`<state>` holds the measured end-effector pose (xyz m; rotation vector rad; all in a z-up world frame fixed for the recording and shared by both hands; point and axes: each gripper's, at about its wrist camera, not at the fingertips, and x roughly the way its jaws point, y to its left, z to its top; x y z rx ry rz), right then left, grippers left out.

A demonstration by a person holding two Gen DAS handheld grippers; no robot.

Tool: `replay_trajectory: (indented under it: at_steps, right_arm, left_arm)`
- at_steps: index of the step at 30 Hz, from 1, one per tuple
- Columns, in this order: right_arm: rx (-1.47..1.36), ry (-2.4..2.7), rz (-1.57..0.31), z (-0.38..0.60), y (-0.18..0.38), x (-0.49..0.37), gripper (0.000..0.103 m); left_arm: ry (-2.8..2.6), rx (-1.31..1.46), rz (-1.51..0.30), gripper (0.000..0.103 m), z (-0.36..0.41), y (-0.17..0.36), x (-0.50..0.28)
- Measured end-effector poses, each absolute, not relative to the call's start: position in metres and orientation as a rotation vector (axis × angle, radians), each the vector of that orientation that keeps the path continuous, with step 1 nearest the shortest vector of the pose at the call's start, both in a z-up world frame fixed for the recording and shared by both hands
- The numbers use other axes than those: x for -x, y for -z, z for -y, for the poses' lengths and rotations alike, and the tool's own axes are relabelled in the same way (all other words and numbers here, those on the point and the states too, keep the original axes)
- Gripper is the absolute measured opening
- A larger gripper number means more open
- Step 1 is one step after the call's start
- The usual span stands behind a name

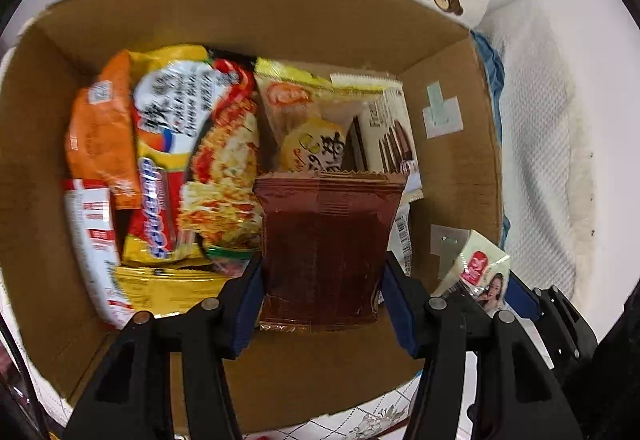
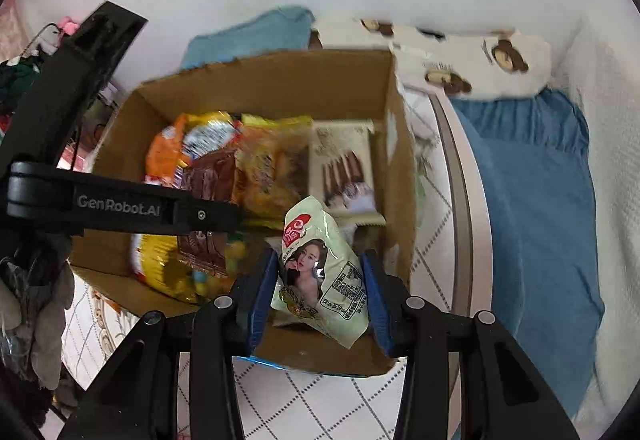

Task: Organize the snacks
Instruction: 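Carry both packets into the cardboard box and open both tools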

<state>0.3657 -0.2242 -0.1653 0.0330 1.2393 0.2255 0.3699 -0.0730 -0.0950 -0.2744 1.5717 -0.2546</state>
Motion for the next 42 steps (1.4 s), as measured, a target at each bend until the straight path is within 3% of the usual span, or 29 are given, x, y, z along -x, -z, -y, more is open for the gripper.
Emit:
replay_trajectory:
  at_steps: [1,2,3,5,7,9,24,42]
  right_arm:
    - [-0.056,-0.215,-1.249,0.229,0.169,-0.367,0.049]
    - [-0.052,-0.201,-1.26,0.23,0.172,-0.369,0.062]
    - [-0.071,-0.214,-1.272,0.232,0.174,-0.37,0.068]
    - [-0.1,-0.224,-1.287,0.232,0.177,-0.371,0.078]
    - [-0.087,-0.227,-1.286,0.227,0.176,-0.371,0.086]
    - [-0.072,-0.229,-1.296,0.219,0.177,-0.371,0.095]
    - [-0.06,-0.168,-1.308,0.207,0.178,-0.373,0.098]
    - [0.001,-0.168,-1.144,0.198,0.125,-0.315,0.098]
  left_arm:
    - [0.257,0.284,-1.595,0.056,0.075,0.1,-0.37]
    - [0.251,0.295,-1.621,0.06,0.075,0.105,-0.37]
    - [0.247,0.305,-1.631,0.063,0.075,0.109,-0.371]
    - [0.242,0.295,-1.629,0.086,0.075,0.111,-0.371]
    - [0.219,0.257,-1.605,0.096,0.075,0.107,-0.37]
    - [0.197,0.229,-1.596,0.097,0.072,0.105,-0.368]
    - [0.069,0.198,-1.487,0.098,0.012,0.076,-0.339]
    - [-0.023,0.118,-1.225,0.098,0.005,0.011,-0.261]
